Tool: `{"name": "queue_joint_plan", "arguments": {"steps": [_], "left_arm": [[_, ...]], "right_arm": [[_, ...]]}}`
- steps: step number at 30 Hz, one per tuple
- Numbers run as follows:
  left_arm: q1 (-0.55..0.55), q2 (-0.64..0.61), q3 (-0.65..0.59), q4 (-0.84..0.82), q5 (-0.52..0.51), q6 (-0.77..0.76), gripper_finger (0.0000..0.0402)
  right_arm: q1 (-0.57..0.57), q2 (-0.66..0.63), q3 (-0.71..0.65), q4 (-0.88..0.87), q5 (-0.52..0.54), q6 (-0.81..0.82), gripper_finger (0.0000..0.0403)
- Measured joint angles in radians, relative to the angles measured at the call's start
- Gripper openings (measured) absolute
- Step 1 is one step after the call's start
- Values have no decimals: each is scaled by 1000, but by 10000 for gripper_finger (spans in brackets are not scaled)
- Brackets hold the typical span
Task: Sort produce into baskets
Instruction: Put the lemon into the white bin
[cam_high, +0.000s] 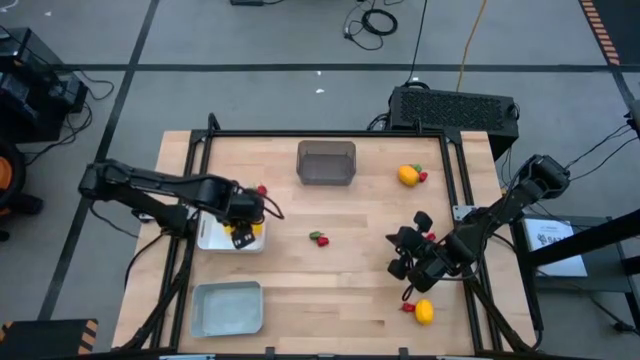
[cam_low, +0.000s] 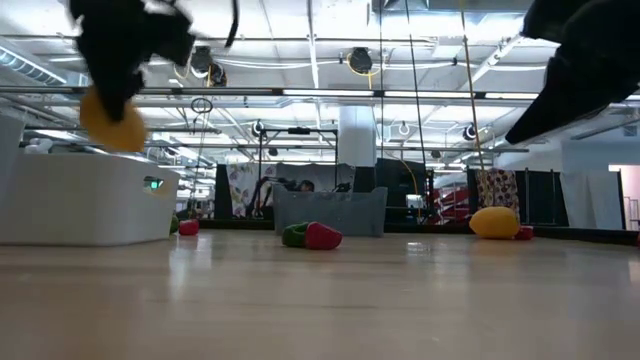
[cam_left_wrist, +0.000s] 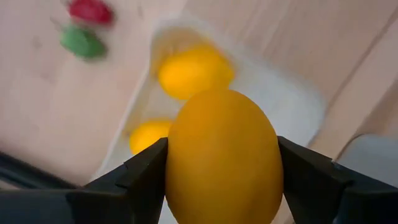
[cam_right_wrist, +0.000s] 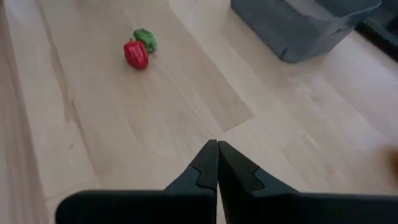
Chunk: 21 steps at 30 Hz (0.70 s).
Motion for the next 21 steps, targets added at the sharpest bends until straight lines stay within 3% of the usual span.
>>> {"name": "queue_joint_plan", "arguments": {"steps": [7, 16, 21], "left_arm": [[-20, 5, -121, 50, 20, -25, 267], [-20, 5, -136, 69, 18, -24, 327], [-20, 5, -135, 69, 27, -16, 339]], "right_arm": [[-24, 0, 0, 28, 12, -35, 0], [-38, 0, 0, 30, 11, -52, 0], [-38, 0, 0, 30, 11, -62, 0]]}}
